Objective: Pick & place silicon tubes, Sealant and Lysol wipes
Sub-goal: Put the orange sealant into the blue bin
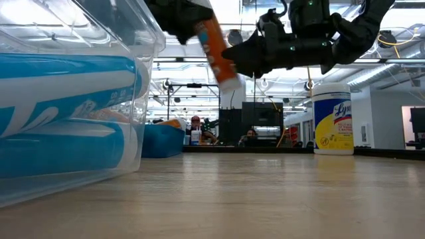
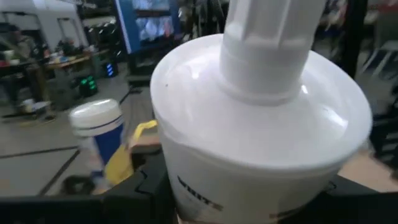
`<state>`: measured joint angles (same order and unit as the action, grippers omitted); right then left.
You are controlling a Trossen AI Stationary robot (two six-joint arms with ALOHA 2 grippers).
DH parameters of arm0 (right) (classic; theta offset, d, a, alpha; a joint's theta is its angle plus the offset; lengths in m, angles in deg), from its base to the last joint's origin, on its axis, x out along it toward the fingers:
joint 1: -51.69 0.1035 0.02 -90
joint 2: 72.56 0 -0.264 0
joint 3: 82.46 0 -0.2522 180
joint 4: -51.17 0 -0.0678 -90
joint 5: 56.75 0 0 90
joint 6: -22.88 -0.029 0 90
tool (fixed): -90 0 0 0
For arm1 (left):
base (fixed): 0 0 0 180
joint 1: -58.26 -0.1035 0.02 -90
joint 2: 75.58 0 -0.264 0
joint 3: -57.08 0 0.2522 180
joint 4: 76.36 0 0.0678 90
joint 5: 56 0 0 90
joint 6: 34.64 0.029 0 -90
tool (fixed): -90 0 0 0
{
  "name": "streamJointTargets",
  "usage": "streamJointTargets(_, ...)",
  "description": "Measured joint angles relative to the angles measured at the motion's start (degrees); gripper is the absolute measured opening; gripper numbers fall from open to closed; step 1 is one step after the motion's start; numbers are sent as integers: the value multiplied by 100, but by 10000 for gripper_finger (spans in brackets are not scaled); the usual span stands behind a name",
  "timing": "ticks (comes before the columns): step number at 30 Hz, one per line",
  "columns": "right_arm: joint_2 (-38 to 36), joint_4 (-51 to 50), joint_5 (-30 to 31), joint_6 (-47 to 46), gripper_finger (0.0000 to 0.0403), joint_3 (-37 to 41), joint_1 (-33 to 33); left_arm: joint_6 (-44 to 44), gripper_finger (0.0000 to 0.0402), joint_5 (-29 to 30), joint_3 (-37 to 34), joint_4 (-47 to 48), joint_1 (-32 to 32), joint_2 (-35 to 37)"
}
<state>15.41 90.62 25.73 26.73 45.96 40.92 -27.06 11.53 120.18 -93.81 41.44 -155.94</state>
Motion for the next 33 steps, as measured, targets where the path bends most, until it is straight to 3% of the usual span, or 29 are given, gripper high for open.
streamJointTargets(4, 0, -231, -22, -14, 343, 2, 2, 561, 207, 917, 0, 1338, 8, 921)
streamJointTargets(10, -58, -432, -14, -14, 333, 6, -1, 489, 207, 3918, 4, 3370, 4, 2175)
streamJointTargets(13, -55, -433, -5, 28, 329, 6, -4, 62, 207, 4864, 4, 4070, -65, 2526)
streamJointTargets(19, -57, -424, 4, 77, 329, 6, -10, -622, 207, 5038, 3, 4923, -517, 2401)
streamJointTargets(23, -57, -427, 8, 96, 329, 6, -9, -978, 207, 4575, 4, 5037, -997, 1935)
streamJointTargets(26, -57, -462, 13, 64, 329, 6, -9, -1080, 207, 4194, 2, 5011, -1239, 1563)
streamJointTargets(33, -57, -580, 24, 33, 329, 8, -11, -905, 207, 4173, -2, 4460, -1210, 1571)
